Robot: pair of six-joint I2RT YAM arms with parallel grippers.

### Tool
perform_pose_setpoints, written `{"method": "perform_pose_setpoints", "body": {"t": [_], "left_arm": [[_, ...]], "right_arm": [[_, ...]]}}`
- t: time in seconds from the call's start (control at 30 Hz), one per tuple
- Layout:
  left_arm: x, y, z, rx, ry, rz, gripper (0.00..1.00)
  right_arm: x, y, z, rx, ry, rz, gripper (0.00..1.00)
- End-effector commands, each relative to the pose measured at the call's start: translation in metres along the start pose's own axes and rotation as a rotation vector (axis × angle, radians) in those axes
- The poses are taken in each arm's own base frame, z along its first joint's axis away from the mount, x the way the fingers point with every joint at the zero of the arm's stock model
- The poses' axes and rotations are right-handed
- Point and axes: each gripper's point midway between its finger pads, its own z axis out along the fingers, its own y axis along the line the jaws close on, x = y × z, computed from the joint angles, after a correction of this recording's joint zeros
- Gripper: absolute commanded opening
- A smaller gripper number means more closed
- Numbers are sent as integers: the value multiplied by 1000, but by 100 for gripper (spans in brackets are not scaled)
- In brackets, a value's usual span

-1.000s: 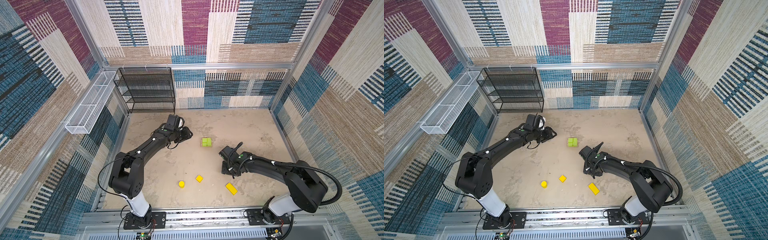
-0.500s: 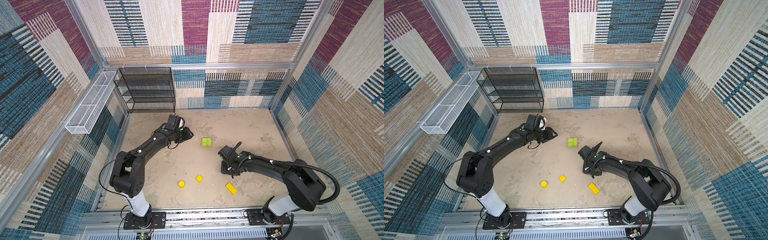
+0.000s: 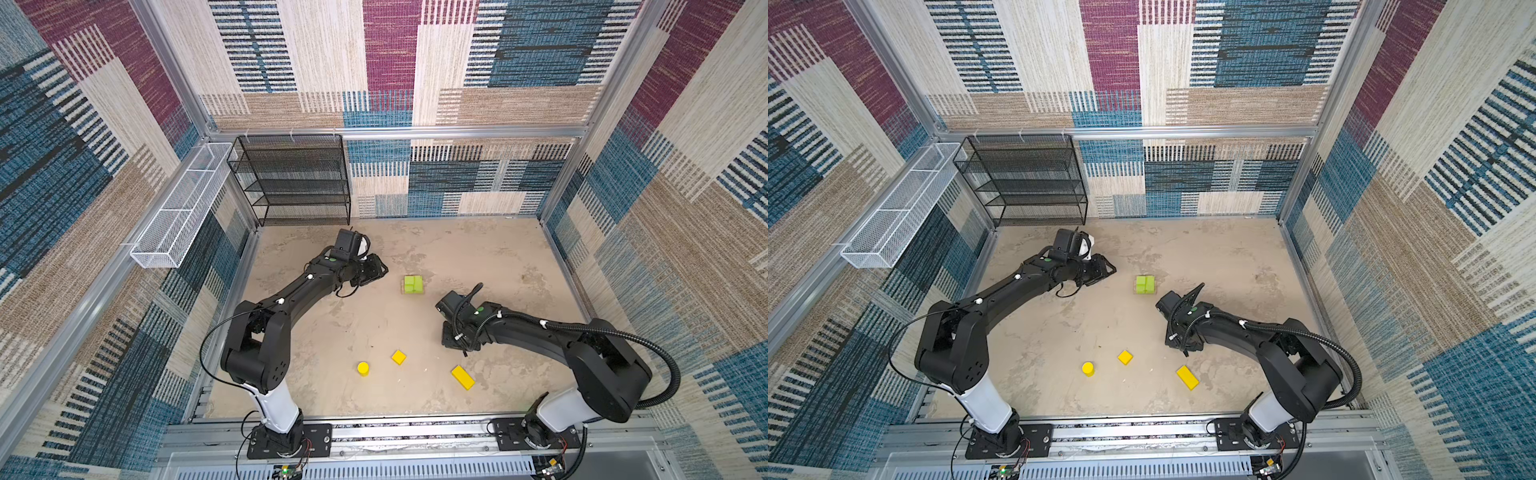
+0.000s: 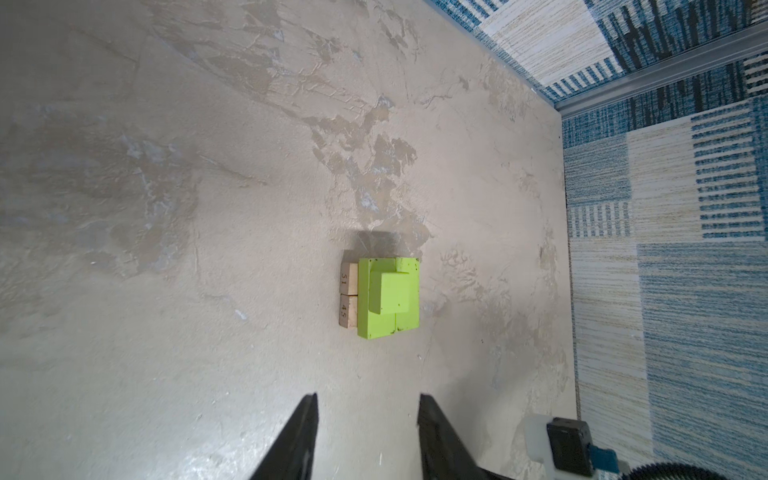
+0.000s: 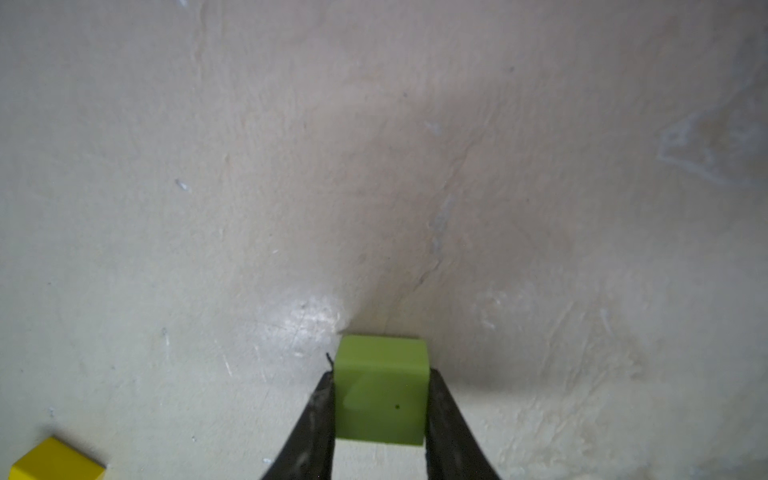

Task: Build the wood block tower
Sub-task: 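Lower the right gripper and close it on the small lime-green cube, then lift the cube with the right gripper and carry it toward the stack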

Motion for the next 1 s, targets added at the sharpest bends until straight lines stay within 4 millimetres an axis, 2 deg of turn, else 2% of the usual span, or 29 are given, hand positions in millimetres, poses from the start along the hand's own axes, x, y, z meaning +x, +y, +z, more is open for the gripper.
{"method": "perform_pose_setpoints", "body": {"t": [0.0, 0.23, 0.4, 0.67, 0.83, 0.97], "left_arm": [[-4, -5, -1, 22, -8, -1, 44], [-5, -3, -2, 7, -16, 0, 43], [-4, -4, -1, 7, -11, 4, 42], [-5, -3, -3, -7, -13, 14, 42], [-5, -2, -2, -15, -6, 16, 41], [-6, 0, -4, -25, -11, 19, 41]], "right_arm": [[-16, 10, -9, -11, -48, -43, 29], [-62, 34, -33, -32, -163, -125, 30], [-95, 48, -38, -70, -209, -157, 30], [-146, 72, -34, -124, -245, -208, 29], [-162, 90, -22, -157, -234, -237, 28], [-168, 95, -14, -170, -232, -232, 27]]}}
